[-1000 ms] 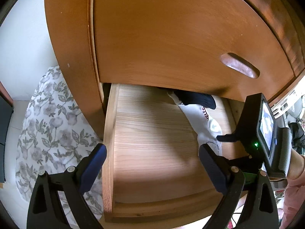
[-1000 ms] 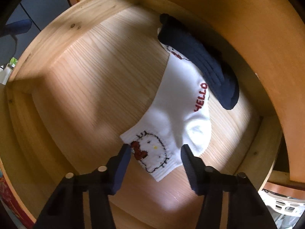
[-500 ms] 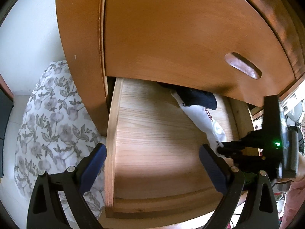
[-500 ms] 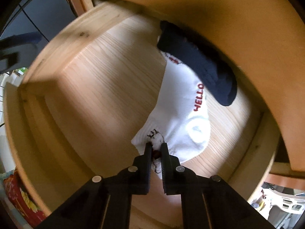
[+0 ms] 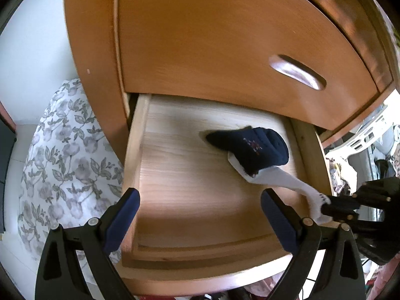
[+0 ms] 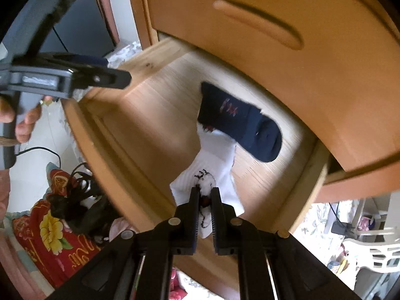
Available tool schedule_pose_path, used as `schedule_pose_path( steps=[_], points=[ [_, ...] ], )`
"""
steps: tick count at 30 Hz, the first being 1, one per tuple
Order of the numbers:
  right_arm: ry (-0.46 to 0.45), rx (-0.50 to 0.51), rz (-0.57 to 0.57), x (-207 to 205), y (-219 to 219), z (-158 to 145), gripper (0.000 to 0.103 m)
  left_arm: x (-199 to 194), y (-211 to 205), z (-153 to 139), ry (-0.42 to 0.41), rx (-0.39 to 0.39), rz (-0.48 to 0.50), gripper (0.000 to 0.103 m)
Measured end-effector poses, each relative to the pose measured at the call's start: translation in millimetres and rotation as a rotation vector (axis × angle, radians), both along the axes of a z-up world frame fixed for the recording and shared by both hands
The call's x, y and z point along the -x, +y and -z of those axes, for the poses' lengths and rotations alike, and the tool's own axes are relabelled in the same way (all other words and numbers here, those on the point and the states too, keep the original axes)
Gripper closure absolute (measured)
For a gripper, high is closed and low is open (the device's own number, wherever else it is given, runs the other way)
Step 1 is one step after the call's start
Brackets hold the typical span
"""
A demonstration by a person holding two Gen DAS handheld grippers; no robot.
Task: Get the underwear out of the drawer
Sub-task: 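Grasp the navy sock with the left gripper while the right gripper holds the white sock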
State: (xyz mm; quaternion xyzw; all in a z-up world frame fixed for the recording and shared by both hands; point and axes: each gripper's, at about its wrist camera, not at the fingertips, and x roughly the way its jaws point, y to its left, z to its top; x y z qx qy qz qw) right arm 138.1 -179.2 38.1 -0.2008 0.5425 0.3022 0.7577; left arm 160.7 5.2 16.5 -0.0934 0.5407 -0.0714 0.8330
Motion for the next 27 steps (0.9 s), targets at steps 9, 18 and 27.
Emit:
schedule_pose_path(
  steps=[9,18,27],
  points=[
    [-0.118,-0.162,0.112,19,-33,-41,0.094,-14,-28,8,0.03,-0.028,0.036,0.007],
    [-0.176,-0.284,0.29,24,-69,-42,0.094,-35,-56,21,0.077,-0.079,0.085,0.016],
    [-0.147,-0.279,0.368,15,-77,-21,0.094,-63,-80,50,0.176,-0.1,0.129,0.016]
  ],
)
